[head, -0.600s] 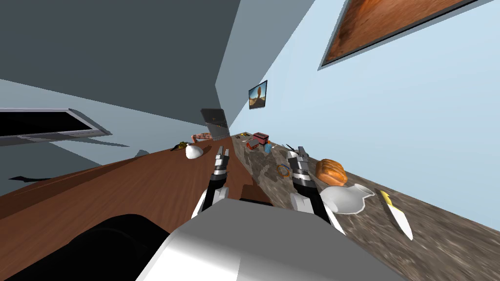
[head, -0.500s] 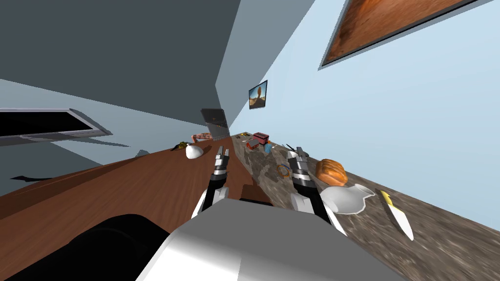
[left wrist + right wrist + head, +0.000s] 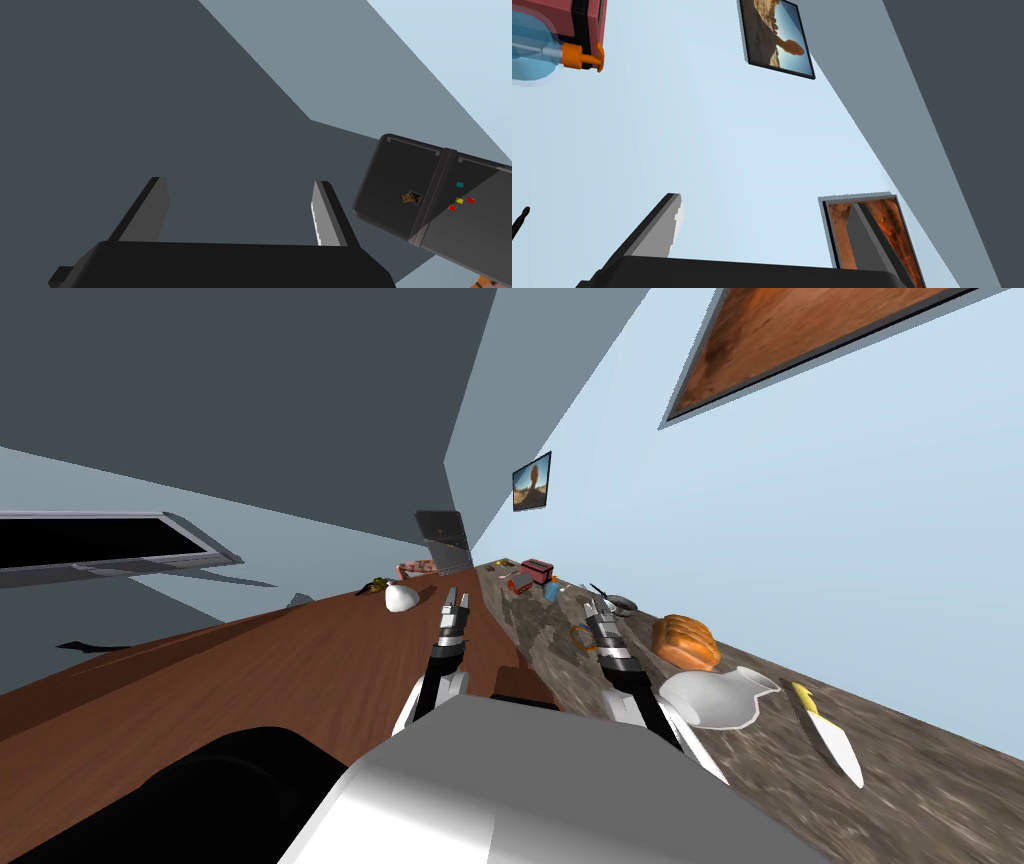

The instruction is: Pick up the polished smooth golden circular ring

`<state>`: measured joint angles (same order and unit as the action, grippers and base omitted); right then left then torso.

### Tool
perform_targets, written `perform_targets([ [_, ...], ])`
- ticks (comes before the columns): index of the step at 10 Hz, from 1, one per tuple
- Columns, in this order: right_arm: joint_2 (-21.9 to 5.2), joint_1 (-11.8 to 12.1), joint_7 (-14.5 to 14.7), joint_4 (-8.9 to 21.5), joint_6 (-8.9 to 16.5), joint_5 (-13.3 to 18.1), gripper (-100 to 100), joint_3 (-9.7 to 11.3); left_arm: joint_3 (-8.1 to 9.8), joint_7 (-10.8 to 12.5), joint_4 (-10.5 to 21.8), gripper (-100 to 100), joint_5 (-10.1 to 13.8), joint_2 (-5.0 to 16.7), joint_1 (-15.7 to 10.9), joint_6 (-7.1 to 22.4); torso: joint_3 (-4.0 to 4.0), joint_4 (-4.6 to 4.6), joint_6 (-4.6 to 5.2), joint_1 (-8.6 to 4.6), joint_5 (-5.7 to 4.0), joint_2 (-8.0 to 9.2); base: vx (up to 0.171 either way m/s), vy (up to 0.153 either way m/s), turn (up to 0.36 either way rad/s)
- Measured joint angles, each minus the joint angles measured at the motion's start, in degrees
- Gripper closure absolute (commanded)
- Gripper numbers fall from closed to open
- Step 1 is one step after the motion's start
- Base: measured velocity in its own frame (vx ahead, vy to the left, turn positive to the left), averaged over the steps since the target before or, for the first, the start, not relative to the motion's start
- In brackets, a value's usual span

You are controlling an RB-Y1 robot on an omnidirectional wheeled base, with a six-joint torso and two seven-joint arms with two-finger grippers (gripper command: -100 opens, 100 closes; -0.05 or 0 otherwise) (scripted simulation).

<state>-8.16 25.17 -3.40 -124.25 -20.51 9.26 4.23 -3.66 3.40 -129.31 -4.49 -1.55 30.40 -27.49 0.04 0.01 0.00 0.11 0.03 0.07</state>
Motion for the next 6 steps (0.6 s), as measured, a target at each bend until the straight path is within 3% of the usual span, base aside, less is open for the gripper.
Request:
perform_targets([
  [6,-6.9,-2.47,7.27,8.26,1.86,7.32,-100,0.18,0.0,0.0,0.0,0,0.0,0.0,0.0,0.0,0.01,0.0,0.0,0.08,0.02,0.01,-0.024,0.056,0.053],
])
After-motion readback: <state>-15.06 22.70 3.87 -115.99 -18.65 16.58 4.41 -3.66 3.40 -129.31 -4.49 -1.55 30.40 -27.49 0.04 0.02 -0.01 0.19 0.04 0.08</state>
